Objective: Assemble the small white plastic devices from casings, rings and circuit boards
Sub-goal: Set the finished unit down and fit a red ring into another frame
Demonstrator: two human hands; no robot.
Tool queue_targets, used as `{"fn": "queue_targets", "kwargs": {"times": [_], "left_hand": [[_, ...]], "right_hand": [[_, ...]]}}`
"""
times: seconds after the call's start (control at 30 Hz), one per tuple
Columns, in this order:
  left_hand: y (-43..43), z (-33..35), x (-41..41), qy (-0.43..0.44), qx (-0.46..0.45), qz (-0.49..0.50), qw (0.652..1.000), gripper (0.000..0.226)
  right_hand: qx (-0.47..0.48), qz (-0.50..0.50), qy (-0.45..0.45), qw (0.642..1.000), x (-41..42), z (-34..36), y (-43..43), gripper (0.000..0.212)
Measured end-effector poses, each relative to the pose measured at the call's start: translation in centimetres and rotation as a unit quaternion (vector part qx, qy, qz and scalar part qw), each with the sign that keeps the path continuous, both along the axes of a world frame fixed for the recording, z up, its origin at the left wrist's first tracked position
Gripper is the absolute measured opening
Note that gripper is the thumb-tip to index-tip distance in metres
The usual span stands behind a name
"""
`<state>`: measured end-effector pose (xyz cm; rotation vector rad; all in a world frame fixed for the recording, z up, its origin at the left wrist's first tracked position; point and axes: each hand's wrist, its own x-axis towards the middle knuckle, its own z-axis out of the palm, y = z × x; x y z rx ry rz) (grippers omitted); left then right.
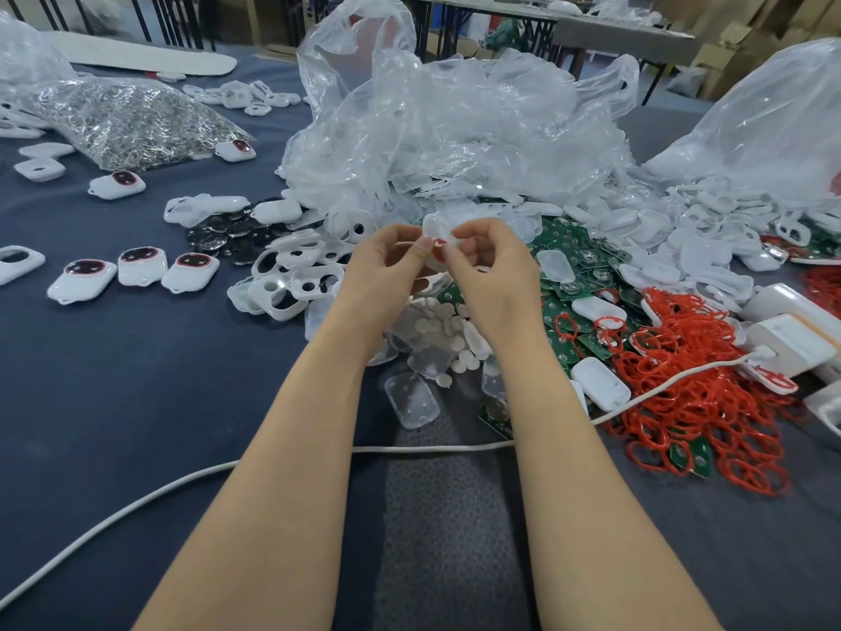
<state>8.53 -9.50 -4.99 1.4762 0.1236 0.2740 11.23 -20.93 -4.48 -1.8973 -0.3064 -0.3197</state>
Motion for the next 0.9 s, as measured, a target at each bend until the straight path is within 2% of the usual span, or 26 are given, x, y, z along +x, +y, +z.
{"fn": "queue_targets", "kwargs": {"times": [0.1, 0.23, 0.33, 0.43, 0.63, 0.77, 0.9], "left_hand": [[-0.03, -0.08, 0.06, 0.001, -0.003, -0.004, 1.0, 0.01], [-0.18, -0.08, 0.05, -0.012, 0.055, -0.022, 0.998, 0.006], [-0.48, 0.04, 0.02, -0.035, 0.106, -0.018, 0.994, 0.012], [-0.68, 0.12, 0.07, -0.034, 0.127, 0.008, 0.991, 0.007], [-0.78, -0.02, 0.06, -0.002, 0.06, 0.003, 0.998, 0.007], [-0.76, -0.19, 0.1, -0.011, 0.105, -0.016, 0.994, 0.016], [-0.84, -0.44, 0.11, -0.023, 0.141, -0.013, 0.99, 0.014]], "right_hand": [[0.022, 0.0, 0.063, 0.998, 0.32, -0.08, -0.07, 0.009], [0.038, -0.012, 0.137, 0.99, 0.43, -0.04, -0.36, 0.016], [-0.001, -0.027, 0.106, 0.994, 0.35, -0.11, -0.25, 0.01], [-0.05, -0.05, 0.068, 0.995, 0.13, -0.1, -0.05, 0.002], [-0.05, -0.073, 0.027, 0.996, -0.02, -0.02, -0.26, 0.003], [-0.063, -0.075, 0.002, 0.995, -0.18, -0.19, -0.22, 0.004], [-0.078, -0.074, -0.001, 0.994, -0.11, -0.27, -0.31, 0.002]]}}
